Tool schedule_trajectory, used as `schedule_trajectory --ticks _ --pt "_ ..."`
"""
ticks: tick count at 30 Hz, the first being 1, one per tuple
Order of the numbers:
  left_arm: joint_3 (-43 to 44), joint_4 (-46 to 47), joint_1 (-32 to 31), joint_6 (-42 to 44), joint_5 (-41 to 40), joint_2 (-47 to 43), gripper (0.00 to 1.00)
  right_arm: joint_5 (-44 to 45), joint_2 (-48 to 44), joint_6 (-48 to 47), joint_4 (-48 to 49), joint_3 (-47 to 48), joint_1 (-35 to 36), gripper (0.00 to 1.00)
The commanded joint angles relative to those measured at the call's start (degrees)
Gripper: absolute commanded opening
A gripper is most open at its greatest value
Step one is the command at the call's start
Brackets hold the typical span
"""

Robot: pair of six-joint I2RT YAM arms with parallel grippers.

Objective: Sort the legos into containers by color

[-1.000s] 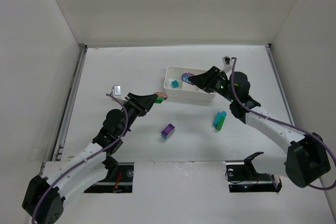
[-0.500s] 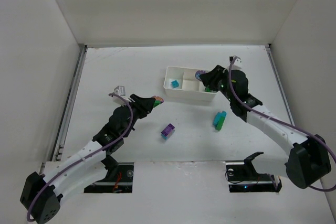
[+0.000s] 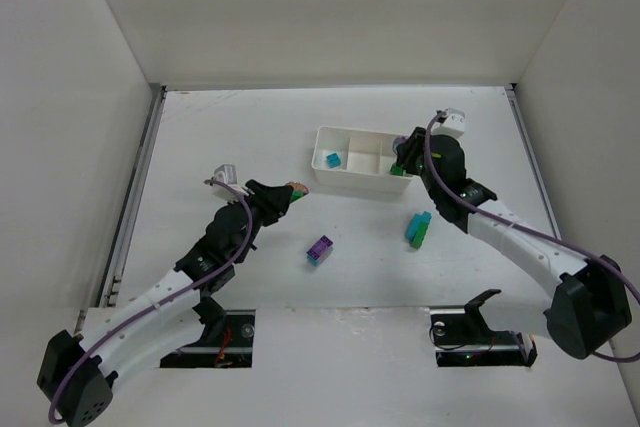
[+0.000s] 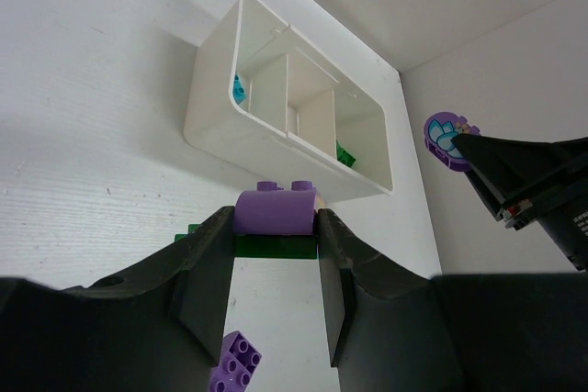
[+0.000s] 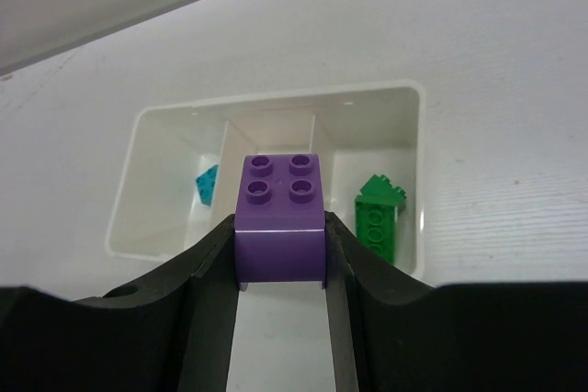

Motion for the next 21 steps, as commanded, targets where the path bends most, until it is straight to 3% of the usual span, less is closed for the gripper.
schedule_trajectory --ticks 1,21 --pt "1.0 1.2 0.0 1.1 -1.1 -1.2 0.11 7.0 -2.2 -3.2 -1.1 2.6 0.7 0.27" --pt "-0.7 2.4 1.3 1.1 -0.4 -2.0 0.11 8.2 2.1 -4.9 -0.6 3.5 6.3 0.27"
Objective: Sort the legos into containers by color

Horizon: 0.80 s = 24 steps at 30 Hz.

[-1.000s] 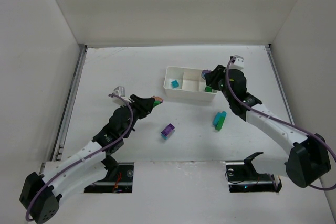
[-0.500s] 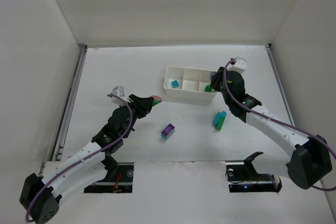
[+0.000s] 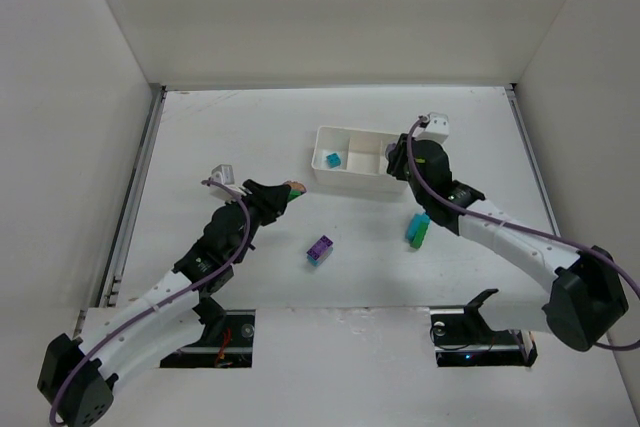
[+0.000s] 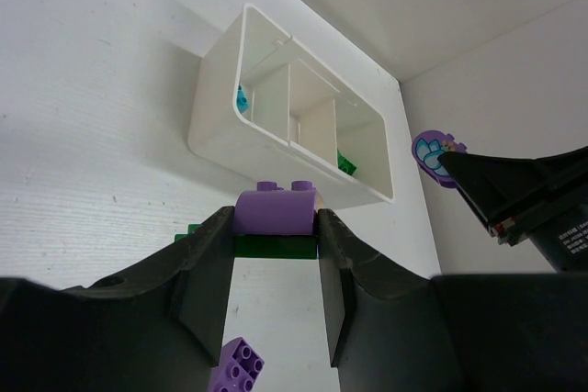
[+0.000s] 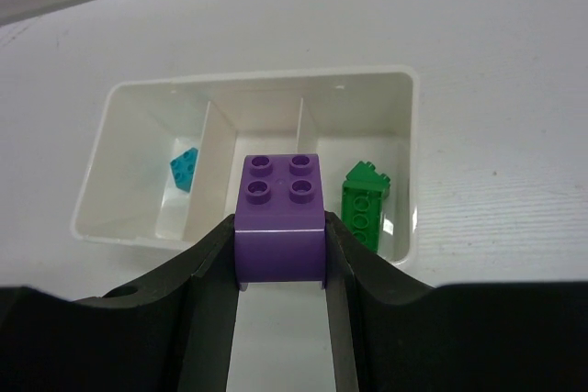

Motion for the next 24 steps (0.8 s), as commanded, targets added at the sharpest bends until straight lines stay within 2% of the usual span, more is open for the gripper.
schedule_trajectory --ticks 1,16,24 --pt "-0.4 2.1 0.5 0.7 -0.1 -1.0 0.11 1.2 1.3 -1.1 1.5 3.3 1.7 0.27" --pt "-2.2 2.3 0.4 0.3 0.3 -2.2 0.12 -4.2 12.5 0.1 3.9 9.4 3.7 0.27" --pt "-2.5 3.2 -0.2 -0.9 0.8 -1.8 0.12 -4.0 20.4 0.7 5.6 12.7 3.1 0.29"
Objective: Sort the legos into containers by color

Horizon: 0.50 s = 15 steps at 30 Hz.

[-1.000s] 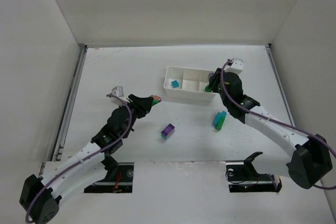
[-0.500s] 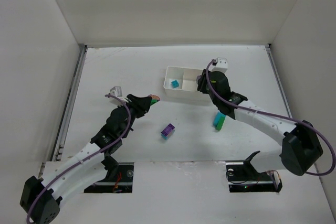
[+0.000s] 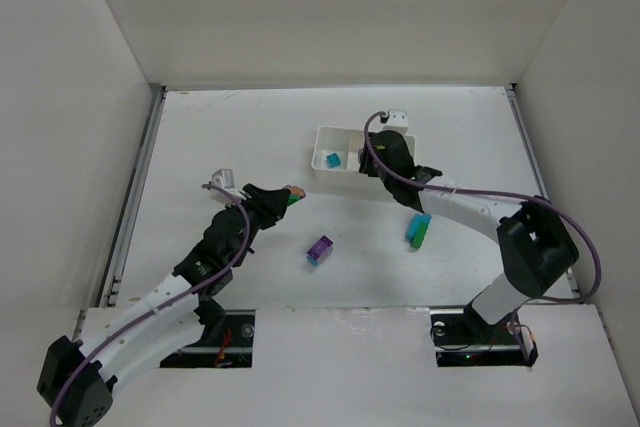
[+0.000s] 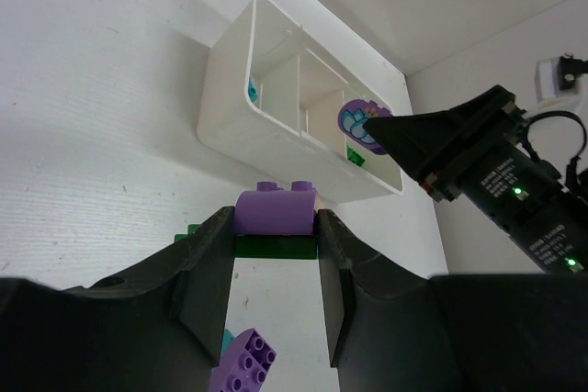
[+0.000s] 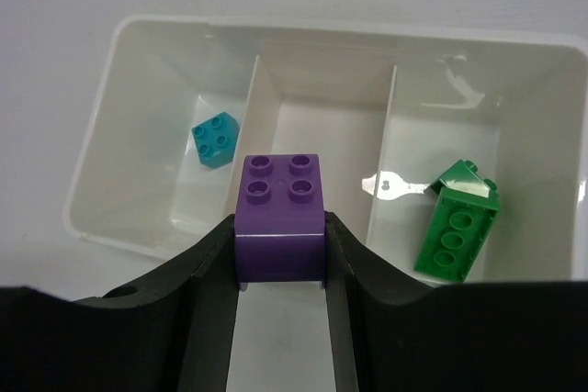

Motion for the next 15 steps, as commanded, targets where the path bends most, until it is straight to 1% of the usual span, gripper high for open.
schedule_trajectory --ticks 1,3,8,9,12,15 --pt "-0.1 2.9 -0.7 -0.8 0.4 -0.4 0.12 -0.1 2.2 0.5 3.9 3.8 -0.3 0.3" --pt "-0.1 3.4 -1.3 -0.8 0.0 -0.2 0.12 0.1 2.8 0.2 4.0 4.6 -0.6 0.33" --pt "0.5 4.9 -2.1 -1.9 0.4 0.8 0.12 -0.1 1.4 0.6 4.5 4.7 -0.9 0.55" --pt "0.5 5.7 -2.5 -1.9 0.1 1.3 0.12 -0.2 0.6 0.6 4.5 4.2 -0.8 0.58" --pt "1.1 6.8 -2.9 -2.6 0.4 2.6 0.12 -0.3 -2.2 0.7 5.1 2.3 -0.7 0.64" --pt "1.5 8.7 -3.9 -2.8 0.1 4.4 0.12 -0.6 -6.0 0.7 5.3 -0.5 -0.2 0.65"
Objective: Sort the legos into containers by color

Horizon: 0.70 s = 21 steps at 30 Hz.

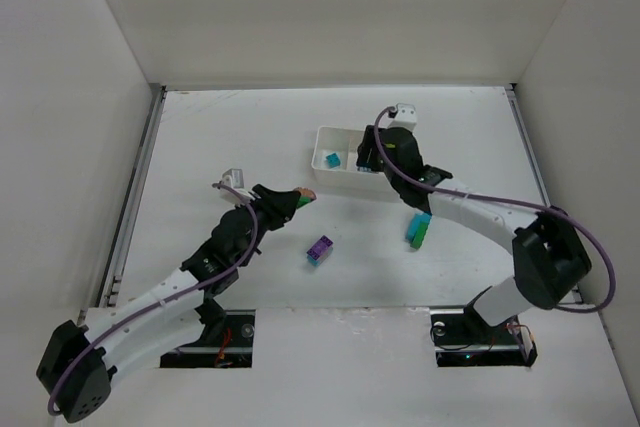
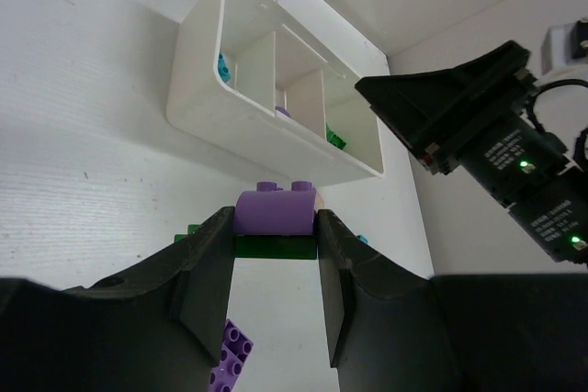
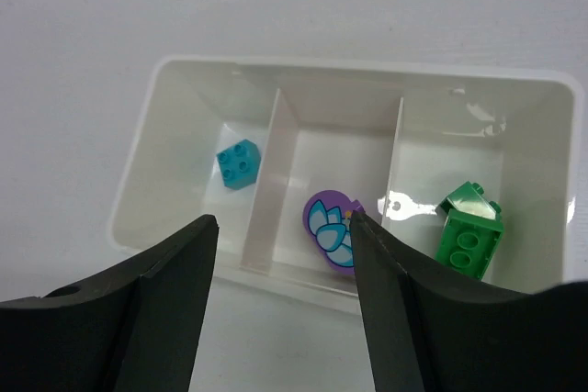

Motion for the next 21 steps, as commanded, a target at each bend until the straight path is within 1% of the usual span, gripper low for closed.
schedule_trajectory --ticks 1,3,5,8,10,13,15,18,21 --pt "1.7 5.7 -0.9 -0.9 0.1 1.6 0.12 -0.7 -7.1 0.9 3.9 -2.8 0.9 0.65" --pt "2.8 6.0 -1.1 -1.0 0.7 2.5 0.12 -3.5 -10.5 2.7 3.9 -5.2 1.6 0.61" --pt "3.4 6.9 -1.6 -0.9 1.4 3.2 0.12 -9.0 -14.0 4.4 4.9 -8.1 2.3 0.56" --pt "4.1 9.0 -2.1 -1.7 3.0 4.0 0.12 -18.4 -19.3 7.9 9.4 -13.7 2.4 0.56" --pt "4.5 10.4 -2.2 -2.3 4.9 4.3 0.12 -25.6 -22.2 10.4 13.3 -16.6 2.5 0.6" --pt "4.8 13.6 -2.1 -5.5 7.7 4.9 0.13 -36.0 -25.0 14.0 18.3 -19.3 1.8 0.72" --pt "5.3 15.9 -1.6 -7.3 10.9 5.5 0.13 -41.2 -25.6 15.8 21.6 -20.3 1.8 0.77" --pt "5.3 19.6 -1.1 -10.0 14.1 6.9 0.13 -44.5 -25.9 18.3 24.7 -20.9 2.2 0.81" --pt "5.3 21.9 -0.3 -12.3 16.8 8.2 0.13 -46.0 -25.7 20.7 28.3 -21.8 2.2 0.85"
